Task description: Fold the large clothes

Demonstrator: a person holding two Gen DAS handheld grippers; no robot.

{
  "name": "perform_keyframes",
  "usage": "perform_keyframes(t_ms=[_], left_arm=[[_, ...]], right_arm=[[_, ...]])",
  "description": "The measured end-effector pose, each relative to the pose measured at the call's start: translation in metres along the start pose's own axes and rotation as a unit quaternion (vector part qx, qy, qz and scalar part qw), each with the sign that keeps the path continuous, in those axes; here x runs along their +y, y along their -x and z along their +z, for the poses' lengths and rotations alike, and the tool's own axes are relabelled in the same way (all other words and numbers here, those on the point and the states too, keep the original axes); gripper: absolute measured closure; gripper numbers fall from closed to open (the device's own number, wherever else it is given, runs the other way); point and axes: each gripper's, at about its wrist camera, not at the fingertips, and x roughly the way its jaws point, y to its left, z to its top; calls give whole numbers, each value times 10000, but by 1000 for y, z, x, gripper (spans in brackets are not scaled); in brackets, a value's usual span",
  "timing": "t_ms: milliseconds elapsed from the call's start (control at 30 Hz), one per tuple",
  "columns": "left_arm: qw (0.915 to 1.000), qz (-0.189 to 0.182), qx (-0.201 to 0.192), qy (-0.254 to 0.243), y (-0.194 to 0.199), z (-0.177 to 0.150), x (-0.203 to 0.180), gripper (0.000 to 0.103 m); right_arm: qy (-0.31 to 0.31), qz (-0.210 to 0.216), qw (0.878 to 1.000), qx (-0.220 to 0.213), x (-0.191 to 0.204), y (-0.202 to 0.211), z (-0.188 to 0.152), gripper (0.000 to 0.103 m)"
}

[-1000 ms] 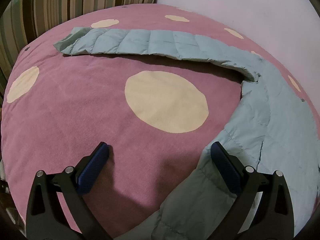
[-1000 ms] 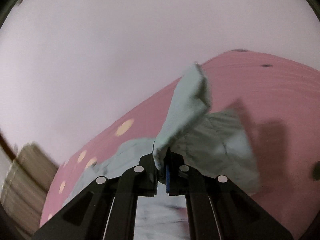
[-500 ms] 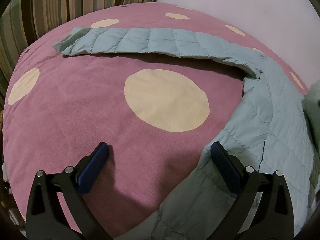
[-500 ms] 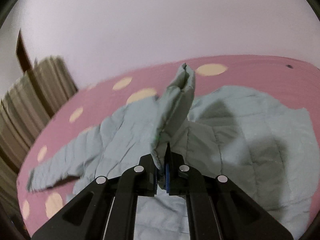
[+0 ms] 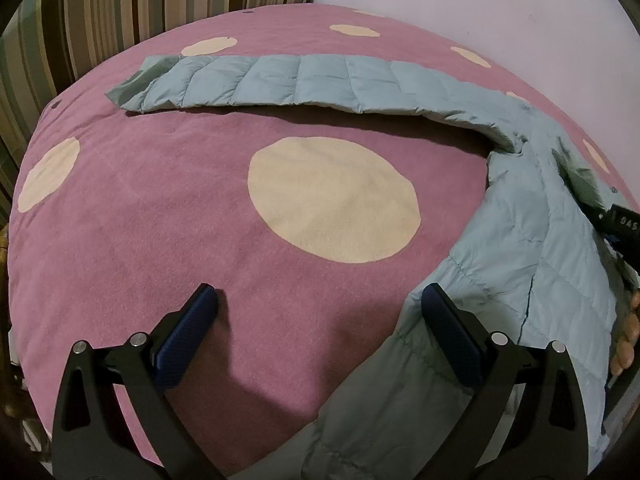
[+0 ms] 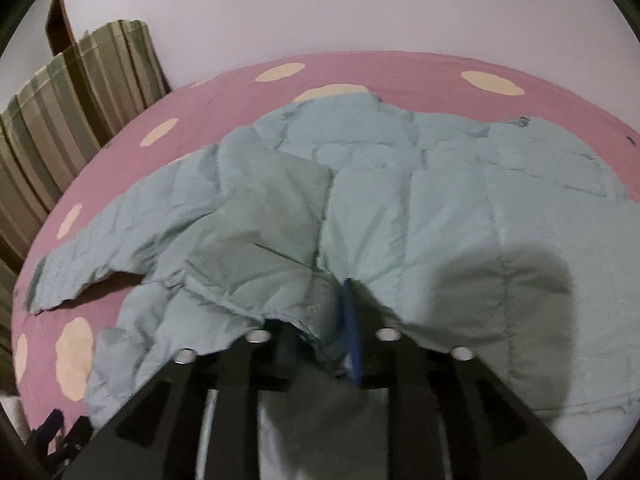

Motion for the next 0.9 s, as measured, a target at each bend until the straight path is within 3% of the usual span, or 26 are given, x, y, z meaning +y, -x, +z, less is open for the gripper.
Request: perform_keyframes(t_ms=[67,167,267,333,433,500,633,833,900], left_arm=[[10000,6,2,-4,0,0,0,2],[10000,26,5,-18,-1,0,0,2],[10000,30,6,-21,-1,0,0,2],[10000,43,10,-32,-1,0,0,2],[10000,62,15,-51,-1,0,0,2],[9999,79,19,-65,-1,0,-1,2],[9998,140,36,-114,-2,0,-2,2],[9997,175,43,-139,-2,0,-3,2],[9997,192,47,-149,-3,0,-4,2]], right_arm=[[-25,204,9998,18,2,8,-3,56],[-37,512,9986,-132,-2,34,-9,54],[-239,504,9973,-487,-28,73,-8,54],[-468,345,9955,-747,-58,96,-5,57],[-966,-340,9888,-1085,-128,122,3,68],[-1650,-649,9768,-1205,-186,130,6,73],[-2091,-1120,9667,-961,-248,109,12,74],[-2162,-1331,9670,-205,-269,50,7,74],[-2123,-1346,9677,-176,-271,42,4,75]])
